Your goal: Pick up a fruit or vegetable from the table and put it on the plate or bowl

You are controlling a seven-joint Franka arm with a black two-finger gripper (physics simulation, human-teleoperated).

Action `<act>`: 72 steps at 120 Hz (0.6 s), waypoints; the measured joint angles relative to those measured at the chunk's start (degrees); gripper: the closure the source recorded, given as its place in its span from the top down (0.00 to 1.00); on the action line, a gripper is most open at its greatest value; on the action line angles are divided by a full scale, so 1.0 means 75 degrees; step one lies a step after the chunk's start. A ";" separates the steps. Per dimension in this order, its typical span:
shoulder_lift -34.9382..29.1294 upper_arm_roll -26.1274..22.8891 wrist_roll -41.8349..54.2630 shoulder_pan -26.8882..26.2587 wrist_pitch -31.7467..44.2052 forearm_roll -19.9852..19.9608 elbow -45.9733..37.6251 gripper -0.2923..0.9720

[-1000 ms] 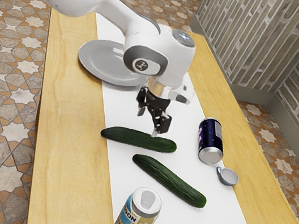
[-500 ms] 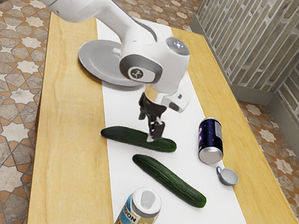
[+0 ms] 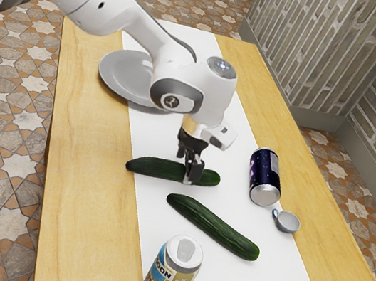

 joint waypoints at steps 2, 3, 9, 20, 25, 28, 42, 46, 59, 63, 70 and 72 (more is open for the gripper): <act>0.0018 -0.0001 0.0017 0.0000 0.0012 -0.0001 -0.0006 0.75; 0.0028 -0.0001 0.0026 0.0000 0.0018 -0.0001 -0.0010 0.75; 0.0080 -0.0002 0.0074 -0.0001 0.0050 -0.0004 -0.0025 0.75; 0.0207 0.0005 0.0144 -0.0012 0.0135 0.0000 -0.0031 0.75; 0.0255 0.0012 0.0156 -0.0007 0.0171 0.0013 -0.0030 0.81; 0.0272 0.0021 0.0156 -0.0010 0.0191 0.0030 -0.0030 0.85; 0.0256 0.0033 0.0135 -0.0066 0.0265 0.0118 -0.0037 0.81; 0.0228 0.0031 0.0114 -0.0094 0.0279 0.0138 -0.0041 0.76; 0.0111 0.0021 0.0029 -0.0107 0.0308 0.0191 -0.0045 0.61; 0.0084 0.0025 -0.0022 -0.0084 0.0311 0.0206 -0.0046 0.55; 0.0039 0.0031 -0.0115 -0.0026 0.0317 0.0225 -0.0046 0.47; 0.0032 0.0031 -0.0139 -0.0010 0.0318 0.0227 -0.0046 0.45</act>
